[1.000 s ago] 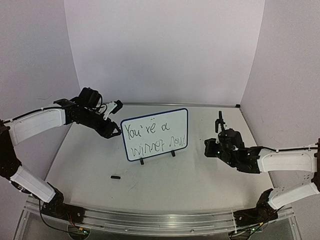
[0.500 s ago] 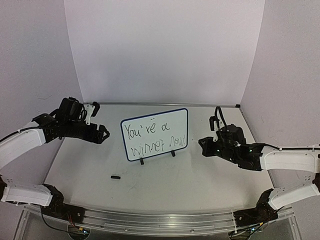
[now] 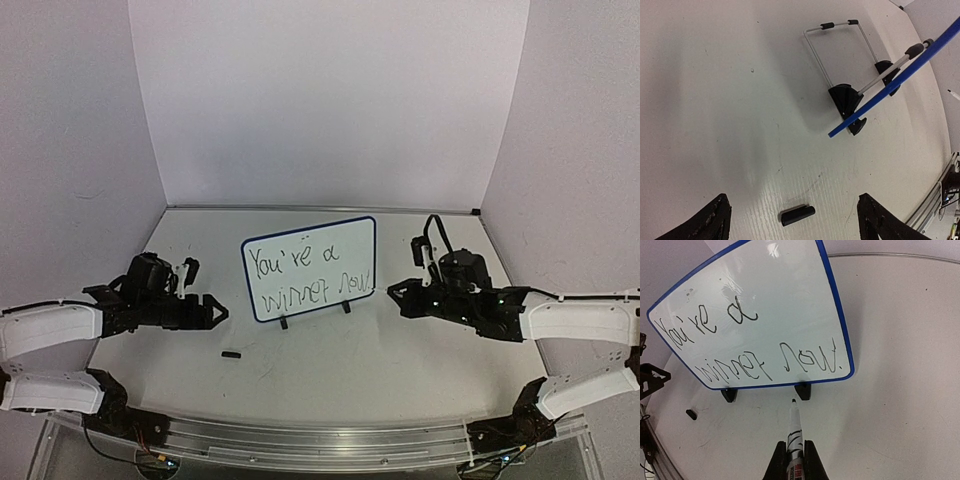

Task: Write a sentence on the whiteboard
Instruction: Pick up the pen cap from the center of the board.

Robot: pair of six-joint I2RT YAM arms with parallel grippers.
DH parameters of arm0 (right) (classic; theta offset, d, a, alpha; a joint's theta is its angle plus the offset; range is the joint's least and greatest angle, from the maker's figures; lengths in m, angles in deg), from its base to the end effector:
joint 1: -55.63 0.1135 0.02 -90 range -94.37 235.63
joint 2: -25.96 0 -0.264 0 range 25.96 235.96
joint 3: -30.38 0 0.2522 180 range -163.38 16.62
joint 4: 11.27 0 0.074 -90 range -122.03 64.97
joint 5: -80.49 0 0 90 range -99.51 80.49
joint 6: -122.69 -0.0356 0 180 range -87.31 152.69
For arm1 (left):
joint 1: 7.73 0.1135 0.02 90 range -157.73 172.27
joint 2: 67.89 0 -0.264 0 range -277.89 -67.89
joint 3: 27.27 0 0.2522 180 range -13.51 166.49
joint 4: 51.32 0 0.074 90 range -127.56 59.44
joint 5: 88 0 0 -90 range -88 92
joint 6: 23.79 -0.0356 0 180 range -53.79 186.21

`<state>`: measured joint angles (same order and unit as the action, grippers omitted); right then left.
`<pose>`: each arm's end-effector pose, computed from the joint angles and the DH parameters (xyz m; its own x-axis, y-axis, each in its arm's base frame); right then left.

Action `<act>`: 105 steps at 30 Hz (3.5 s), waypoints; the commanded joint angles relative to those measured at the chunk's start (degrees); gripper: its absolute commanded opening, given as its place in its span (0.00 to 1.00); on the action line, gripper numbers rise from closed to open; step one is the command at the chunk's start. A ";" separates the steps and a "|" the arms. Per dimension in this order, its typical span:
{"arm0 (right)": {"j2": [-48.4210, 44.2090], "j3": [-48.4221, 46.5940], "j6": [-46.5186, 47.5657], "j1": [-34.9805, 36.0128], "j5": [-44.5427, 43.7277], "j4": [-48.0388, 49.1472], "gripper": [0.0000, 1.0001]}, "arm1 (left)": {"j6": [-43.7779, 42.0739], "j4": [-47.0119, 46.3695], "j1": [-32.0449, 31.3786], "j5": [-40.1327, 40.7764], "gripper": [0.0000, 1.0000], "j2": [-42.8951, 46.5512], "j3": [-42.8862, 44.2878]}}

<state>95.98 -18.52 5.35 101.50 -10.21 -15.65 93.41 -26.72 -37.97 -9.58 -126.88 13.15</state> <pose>0.1841 0.1892 0.2236 -0.5924 0.0489 -0.8042 -0.4930 0.7674 0.4099 0.1713 -0.1081 0.1850 -0.8090 -0.0467 -0.5859 0.2811 0.8447 -0.4555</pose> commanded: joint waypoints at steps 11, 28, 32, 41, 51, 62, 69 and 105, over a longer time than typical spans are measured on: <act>-1.59 -0.19 -2.67 -0.19 4.50 1.07 0.00 | -1.24 -15.37 -5.26 -10.23 0.86 -15.11 -1.13; 0.55 -0.03 -3.04 -0.21 6.37 2.49 0.00 | 3.79 -11.19 -11.37 -8.94 0.82 -14.11 -4.79; 0.68 0.29 -3.07 -0.22 6.50 2.65 0.00 | 5.21 -9.03 -14.38 -6.29 0.75 -13.32 -5.00; 0.00 0.89 -2.99 -0.24 6.35 2.74 0.00 | 5.42 1.08 -20.04 7.31 0.54 -14.09 -0.69; -1.22 2.07 -3.18 -0.18 5.47 2.74 0.00 | 5.74 8.40 -26.51 17.15 0.38 -20.78 6.31; -2.15 2.89 -3.12 -0.17 4.86 2.82 0.00 | 10.88 16.87 -31.40 25.01 0.22 -26.37 11.63; -2.42 3.19 -3.06 -0.18 4.66 2.83 0.00 | 12.08 19.74 -34.08 26.62 0.22 -27.56 13.75; -3.49 3.05 -3.48 -0.17 5.45 1.79 0.00 | 8.00 15.81 -34.39 26.96 0.01 -30.12 14.02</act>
<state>93.65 -15.17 2.39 101.52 -4.32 -14.36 102.00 -12.09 -72.19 18.30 -156.46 27.70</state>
